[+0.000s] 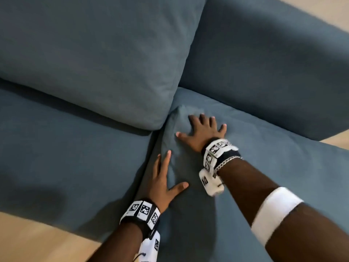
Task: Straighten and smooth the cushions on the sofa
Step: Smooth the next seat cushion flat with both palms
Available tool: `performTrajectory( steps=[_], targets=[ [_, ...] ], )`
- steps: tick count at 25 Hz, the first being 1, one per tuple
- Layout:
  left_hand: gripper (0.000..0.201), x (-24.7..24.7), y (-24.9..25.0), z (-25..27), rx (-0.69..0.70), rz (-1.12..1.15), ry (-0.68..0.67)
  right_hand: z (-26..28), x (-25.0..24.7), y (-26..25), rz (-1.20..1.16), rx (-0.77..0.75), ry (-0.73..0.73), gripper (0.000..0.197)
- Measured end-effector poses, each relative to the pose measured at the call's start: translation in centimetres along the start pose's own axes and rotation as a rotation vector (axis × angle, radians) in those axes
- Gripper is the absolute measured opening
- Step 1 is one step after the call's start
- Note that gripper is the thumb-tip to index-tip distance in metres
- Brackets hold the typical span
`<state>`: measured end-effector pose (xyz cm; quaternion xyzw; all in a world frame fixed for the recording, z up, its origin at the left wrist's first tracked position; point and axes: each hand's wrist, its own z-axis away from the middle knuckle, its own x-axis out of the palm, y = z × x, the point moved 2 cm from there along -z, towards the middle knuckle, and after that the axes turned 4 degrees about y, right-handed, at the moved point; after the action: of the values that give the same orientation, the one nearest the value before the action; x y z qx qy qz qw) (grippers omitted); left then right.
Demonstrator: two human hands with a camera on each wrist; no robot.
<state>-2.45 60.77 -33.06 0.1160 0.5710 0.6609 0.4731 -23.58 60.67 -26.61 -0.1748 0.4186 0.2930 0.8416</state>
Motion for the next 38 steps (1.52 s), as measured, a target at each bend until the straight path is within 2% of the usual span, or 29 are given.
performTrajectory(
  steps=[1, 3, 4, 5, 6, 7, 9, 10, 11, 13, 15, 16, 17, 18, 19, 20, 21, 22, 23, 25, 27, 28, 29, 30, 31, 33, 35, 37, 38],
  targets=[
    [0.109, -0.2, 0.1, 0.1, 0.004, 0.019, -0.005, 0.2, -2.3, -0.7, -0.096, -0.038, 0.122, 0.081],
    [0.11, -0.3, 0.1, 0.1, 0.001, 0.034, -0.012, 2.1, -7.0, -1.8, -0.326, -0.108, 0.51, 0.072],
    [0.109, -0.3, -0.1, 0.2, 0.008, 0.031, -0.015, 3.3, -8.1, -1.7, -0.448, -0.13, 0.734, 0.071],
    [0.104, -0.2, -0.1, 0.3, 0.013, 0.03, -0.015, 4.5, -7.6, -1.4, -0.48, -0.125, 0.868, 0.072],
    [0.096, -0.1, -0.2, 0.4, 0.018, 0.027, -0.017, 5.2, -5.8, -1.3, -0.393, -0.125, 0.863, 0.074],
    [0.087, 0.0, -0.6, 0.5, 0.017, 0.022, -0.02, 5.4, -2.9, -1.5, -0.219, -0.144, 0.68, 0.076],
    [0.072, 0.2, -1.6, 1.0, -0.002, -0.002, -0.032, 5.0, 3.8, -0.7, 0.127, -0.131, 0.167, 0.081],
    [0.069, 0.1, -2.1, 1.2, -0.014, 0.0, -0.029, 4.5, 4.5, -0.5, 0.155, -0.111, 0.063, 0.082],
    [0.07, -0.1, -2.6, 1.6, -0.041, 0.008, -0.029, 4.3, 3.5, -0.6, 0.078, -0.099, 0.051, 0.081],
    [0.072, -0.7, -3.0, 2.4, -0.11, 0.047, -0.036, 5.3, -1.7, -1.9, -0.221, -0.175, 0.3, 0.074],
    [0.072, -0.8, -3.2, 2.8, -0.161, 0.087, -0.055, 7.9, -5.5, -1.4, -0.571, -0.232, 0.765, 0.07],
    [0.069, -0.7, -3.6, 3.1, -0.192, 0.085, -0.064, 9.2, -5.0, -0.7, -0.611, -0.212, 0.9, 0.07],
    [0.066, -0.7, -3.7, 3.3, -0.232, 0.086, -0.063, 10.2, -3.1, -0.3, -0.477, -0.201, 0.904, 0.071],
    [0.064, -0.7, -4.0, 3.5, -0.268, 0.08, -0.061, 10.8, 0.1, -0.3, -0.228, -0.195, 0.708, 0.073],
    [0.063, -0.7, -4.3, 3.8, -0.287, 0.061, -0.064, 10.7, 4.1, 0.1, 0.014, -0.189, 0.414, 0.074],
    [0.062, -0.6, -4.5, 4.3, -0.297, 0.042, -0.071, 10.3, 6.7, 0.8, 0.157, -0.176, 0.205, 0.076],
    [0.059, -0.7, -4.7, 4.5, -0.311, 0.026, -0.069, 9.8, 7.1, 1.0, 0.175, -0.154, 0.093, 0.077],
    [0.056, -0.8, -5.1, 4.7, -0.354, 0.024, -0.075, 9.6, 5.9, 0.6, 0.09, -0.149, 0.08, 0.076],
    [0.052, -0.8, -5.5, 5.4, -0.408, 0.05, -0.079, 10.1, 3.7, -0.5, -0.049, -0.194, 0.138, 0.073],
    [0.047, -0.8, -5.2, 6.1, -0.466, 0.118, -0.066, 12.5, -0.6, -2.2, -0.37, -0.287, 0.444, 0.066],
    [0.051, -0.8, -5.4, 7.3, -0.542, 0.148, -0.04, 15.5, -0.2, -1.6, -0.55, -0.306, 0.713, 0.063],
    [0.055, -0.9, -5.6, 7.9, -0.565, 0.16, -0.019, 16.5, 2.2, -1.5, -0.39, -0.336, 0.714, 0.063],
    [0.058, -0.9, -5.9, 8.5, -0.593, 0.162, -0.029, 17.1, 5.9, -1.3, -0.102, -0.373, 0.587, 0.064],
    [0.062, -0.6, -6.5, 9.3, -0.616, 0.147, -0.042, 16.8, 9.6, -0.5, 0.139, -0.404, 0.362, 0.067],
    [0.065, -0.5, -6.9, 9.8, -0.629, 0.142, -0.036, 16.4, 11.8, 0.3, 0.248, -0.394, 0.239, 0.07],
    [0.062, -0.6, -6.8, 10.2, -0.646, 0.151, -0.01, 16.4, 11.3, -0.2, 0.143, -0.346, 0.17, 0.071],
    [0.062, -0.4, -8.7, 11.4, -0.701, 0.245, 0.007, 18.7, 7.7, -2.8, -0.153, -0.406, 0.296, 0.067],
    [0.075, 0.0, -10.0, 11.8, -0.707, 0.307, -0.003, 21.7, 5.9, -3.3, -0.462, -0.508, 0.574, 0.064],
    [0.076, 0.3, -11.0, 12.1, -0.727, 0.38, 0.004, 22.6, 6.8, -2.9, -0.477, -0.58, 0.685, 0.061]
  ],
)
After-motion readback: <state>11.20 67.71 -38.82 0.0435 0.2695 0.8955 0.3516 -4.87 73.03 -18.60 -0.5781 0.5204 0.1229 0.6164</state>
